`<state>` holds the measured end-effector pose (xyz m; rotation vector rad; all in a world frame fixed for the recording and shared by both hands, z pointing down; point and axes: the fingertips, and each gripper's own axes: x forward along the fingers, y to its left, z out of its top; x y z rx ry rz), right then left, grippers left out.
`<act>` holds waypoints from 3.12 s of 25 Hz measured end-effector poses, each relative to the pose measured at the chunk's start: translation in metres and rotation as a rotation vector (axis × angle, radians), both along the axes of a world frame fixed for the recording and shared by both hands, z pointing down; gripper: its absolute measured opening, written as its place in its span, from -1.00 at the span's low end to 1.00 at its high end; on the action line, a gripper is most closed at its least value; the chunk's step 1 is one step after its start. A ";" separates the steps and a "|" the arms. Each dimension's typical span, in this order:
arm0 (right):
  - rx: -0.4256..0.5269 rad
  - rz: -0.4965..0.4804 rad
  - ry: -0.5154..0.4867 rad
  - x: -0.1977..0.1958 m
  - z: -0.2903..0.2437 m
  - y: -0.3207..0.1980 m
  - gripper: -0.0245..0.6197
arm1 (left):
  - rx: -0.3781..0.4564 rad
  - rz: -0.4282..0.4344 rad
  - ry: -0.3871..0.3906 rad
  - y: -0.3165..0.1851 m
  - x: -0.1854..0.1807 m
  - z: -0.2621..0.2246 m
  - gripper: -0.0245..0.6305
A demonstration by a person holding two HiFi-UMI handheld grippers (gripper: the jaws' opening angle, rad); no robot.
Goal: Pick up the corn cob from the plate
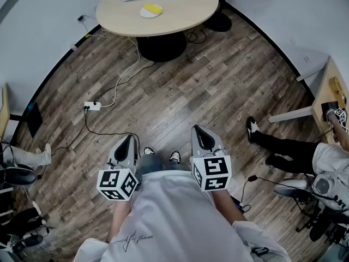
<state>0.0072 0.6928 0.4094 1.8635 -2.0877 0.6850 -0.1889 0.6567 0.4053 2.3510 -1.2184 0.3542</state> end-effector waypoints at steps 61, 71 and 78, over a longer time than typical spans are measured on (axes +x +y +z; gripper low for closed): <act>0.032 -0.036 -0.124 -0.033 -0.016 -0.405 -0.89 | 0.032 0.202 -0.026 -0.402 0.007 -0.023 -0.95; 0.014 0.011 -0.102 -0.042 -0.010 -0.447 -0.89 | 0.039 0.219 -0.003 -0.450 -0.012 -0.017 -0.95; 0.008 -0.007 -0.102 -0.047 -0.009 -0.465 -0.89 | 0.023 0.203 0.013 -0.465 -0.014 -0.013 -0.95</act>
